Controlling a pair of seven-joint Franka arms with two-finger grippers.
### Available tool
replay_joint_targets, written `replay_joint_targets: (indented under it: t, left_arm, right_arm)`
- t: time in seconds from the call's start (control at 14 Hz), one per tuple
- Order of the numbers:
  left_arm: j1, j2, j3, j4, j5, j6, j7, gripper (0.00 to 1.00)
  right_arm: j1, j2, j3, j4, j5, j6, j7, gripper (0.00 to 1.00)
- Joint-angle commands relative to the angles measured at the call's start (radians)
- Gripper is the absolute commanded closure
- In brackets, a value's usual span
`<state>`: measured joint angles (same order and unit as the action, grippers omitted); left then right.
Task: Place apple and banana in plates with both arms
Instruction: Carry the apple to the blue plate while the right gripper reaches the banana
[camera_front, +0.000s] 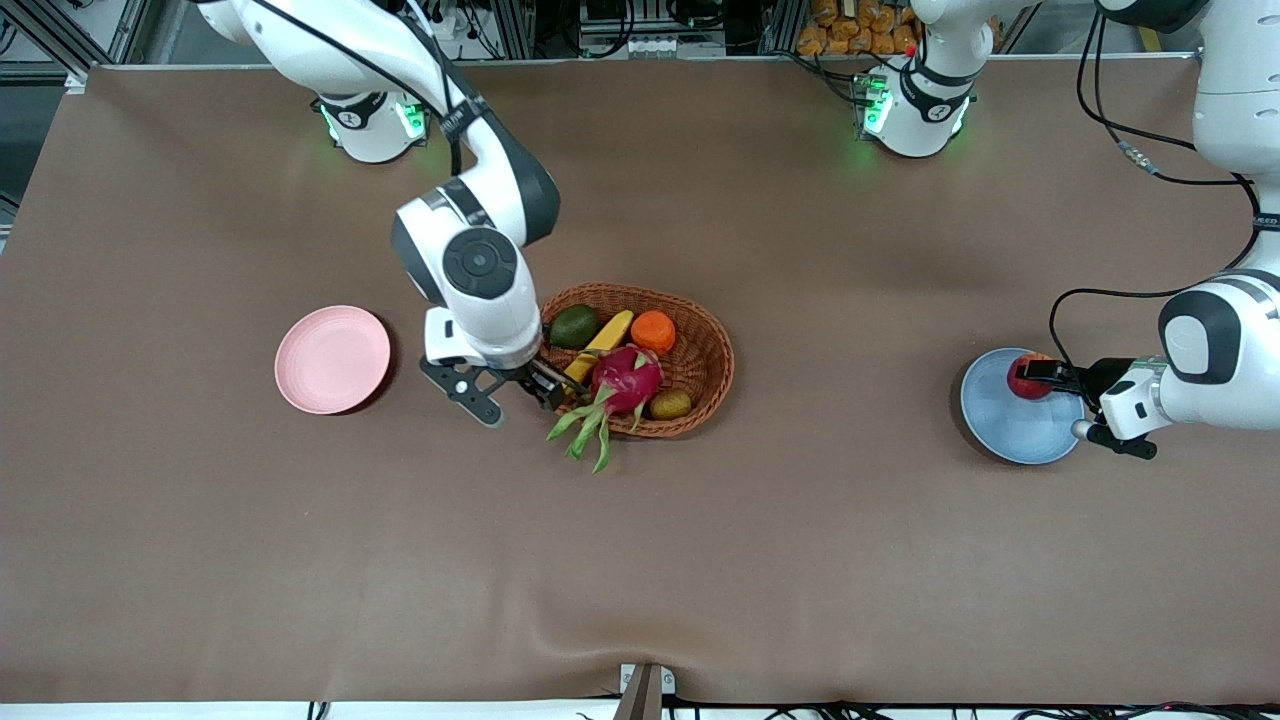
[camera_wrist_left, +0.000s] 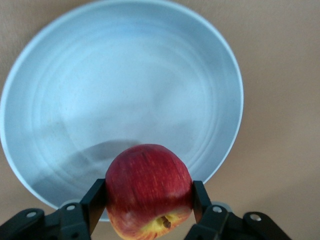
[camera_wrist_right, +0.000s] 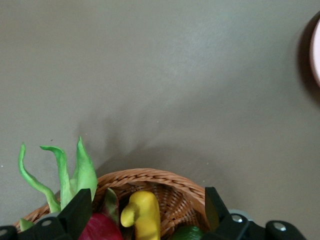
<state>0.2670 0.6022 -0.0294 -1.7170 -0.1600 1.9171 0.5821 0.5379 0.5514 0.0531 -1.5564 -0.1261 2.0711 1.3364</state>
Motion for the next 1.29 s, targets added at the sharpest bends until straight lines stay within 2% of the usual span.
replay_joint_targets:
  t: [0.0,0.14,0.21,0.29,0.36,0.43,0.93,1.21]
  left_arm:
    - [-0.015,0.024,0.003,0.02,-0.016,0.026,-0.008,0.89]
    - [-0.015,0.043,0.003,0.037,-0.015,0.042,-0.008,0.84]
    - [-0.015,0.05,0.003,0.037,-0.016,0.043,-0.008,0.76]
    - [-0.015,0.051,0.003,0.039,-0.015,0.043,-0.008,0.53]
    - [-0.015,0.05,0.003,0.039,-0.015,0.043,-0.008,0.05]
    - [-0.015,0.047,0.003,0.04,-0.015,0.042,-0.008,0.0]
    - [-0.034,-0.033,0.003,0.105,-0.003,-0.023,-0.08,0.0]
    - [-0.043,-0.068,0.002,0.131,0.003,-0.047,-0.081,0.0]
  right_arm:
    - [0.027,0.074,-0.009,0.079,-0.023,-0.011,0.049,0.09]
    - [0.028,0.081,-0.009,0.076,-0.021,-0.011,0.049,0.14]
    - [0.031,0.082,-0.009,0.073,-0.02,-0.011,0.049,0.16]
    - [0.036,0.085,-0.009,0.072,-0.018,-0.011,0.05,0.17]
    - [0.037,0.088,-0.007,0.072,-0.018,-0.011,0.05,0.19]
    - [0.037,0.091,-0.009,0.072,-0.015,-0.011,0.05,0.22]
    - [0.051,0.114,-0.007,0.072,-0.004,-0.008,0.05,0.39]
    - [0.054,0.117,-0.007,0.072,-0.003,-0.006,0.052,0.39]
